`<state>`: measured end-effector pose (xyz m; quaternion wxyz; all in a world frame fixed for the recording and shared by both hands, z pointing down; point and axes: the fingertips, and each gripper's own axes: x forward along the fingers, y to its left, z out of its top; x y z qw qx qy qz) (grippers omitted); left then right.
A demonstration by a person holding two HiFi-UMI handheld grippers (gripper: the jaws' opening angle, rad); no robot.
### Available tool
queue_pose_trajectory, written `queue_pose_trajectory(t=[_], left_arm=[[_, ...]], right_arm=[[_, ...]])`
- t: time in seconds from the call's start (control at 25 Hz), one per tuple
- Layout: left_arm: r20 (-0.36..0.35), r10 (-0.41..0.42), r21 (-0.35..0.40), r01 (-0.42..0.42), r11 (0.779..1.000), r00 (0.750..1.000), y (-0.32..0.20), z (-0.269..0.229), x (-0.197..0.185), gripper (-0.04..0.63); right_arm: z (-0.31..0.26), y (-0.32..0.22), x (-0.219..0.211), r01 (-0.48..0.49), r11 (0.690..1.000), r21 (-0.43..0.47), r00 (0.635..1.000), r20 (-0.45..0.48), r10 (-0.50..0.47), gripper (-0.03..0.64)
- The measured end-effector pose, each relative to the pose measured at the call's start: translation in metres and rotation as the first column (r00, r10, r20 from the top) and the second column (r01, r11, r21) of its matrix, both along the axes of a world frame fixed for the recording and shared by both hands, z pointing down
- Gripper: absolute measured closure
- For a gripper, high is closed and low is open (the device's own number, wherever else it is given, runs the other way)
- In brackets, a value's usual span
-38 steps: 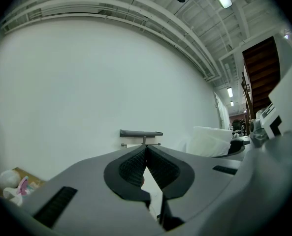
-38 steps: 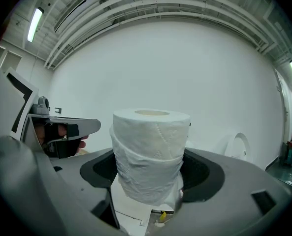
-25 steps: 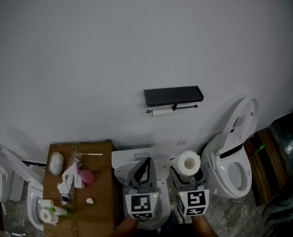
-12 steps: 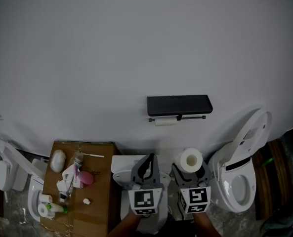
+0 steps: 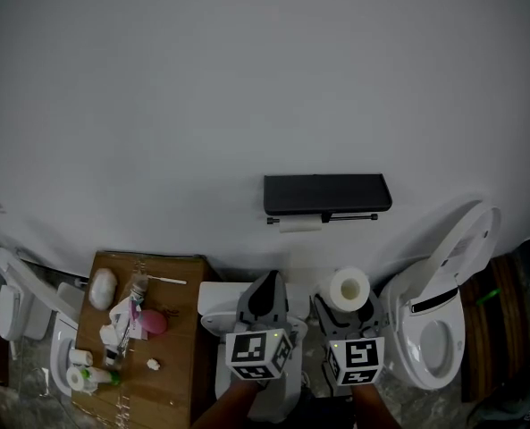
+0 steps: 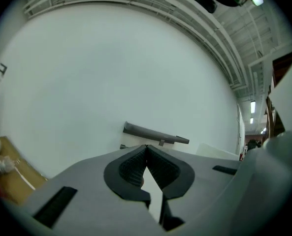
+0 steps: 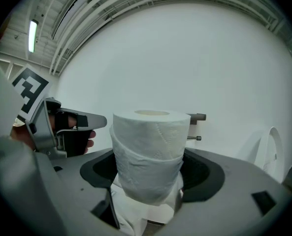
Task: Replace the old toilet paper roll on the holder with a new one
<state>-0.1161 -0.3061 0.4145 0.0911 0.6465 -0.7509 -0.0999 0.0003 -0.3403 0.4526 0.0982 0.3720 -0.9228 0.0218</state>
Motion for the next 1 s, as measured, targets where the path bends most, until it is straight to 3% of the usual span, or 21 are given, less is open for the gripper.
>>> queue_pose_trajectory(t=[0.16,0.36,0.52,0.6,0.72,0.88,1.0], left_arm=[[-0.186,0.02,0.021,-0.016,1.0,0.982,-0.02,0.01,-0.007,0.581],[-0.413,0.057,0.07,-0.031,0.997,0.909,-0.042,0.023,-0.011,0.581],[-0.548,0.086,0.102,-0.036,0.994,0.832,-0.061,0.032,-0.013,0.578],[-0.606,0.105,0.123,-0.037,0.992,0.788,-0.069,0.036,-0.013,0.542],[-0.673,0.122,0.15,-0.027,0.988,0.729,-0.08,0.04,-0.018,0.511],[-0.762,0.153,0.188,-0.012,0.982,0.629,-0.097,0.047,-0.022,0.467],[-0.8,0.17,0.21,0.003,0.978,0.575,-0.11,0.052,-0.026,0.414]], right_arm=[[0.004,-0.012,0.001,-0.003,1.0,-0.004,1.0,-0.009,0.003,0.265],[0.01,-0.025,0.006,-0.014,1.0,-0.005,1.0,-0.024,0.014,0.266],[0.014,-0.038,0.01,-0.025,1.0,-0.012,0.999,-0.031,0.025,0.265],[0.015,-0.044,0.011,-0.029,0.999,-0.014,0.999,-0.034,0.028,0.265],[0.019,-0.051,0.011,-0.033,0.999,-0.021,0.999,-0.037,0.032,0.265],[0.024,-0.061,0.01,-0.037,0.999,-0.03,0.999,-0.04,0.036,0.265],[0.028,-0.067,0.011,-0.042,0.999,-0.035,0.998,-0.042,0.04,0.265]])
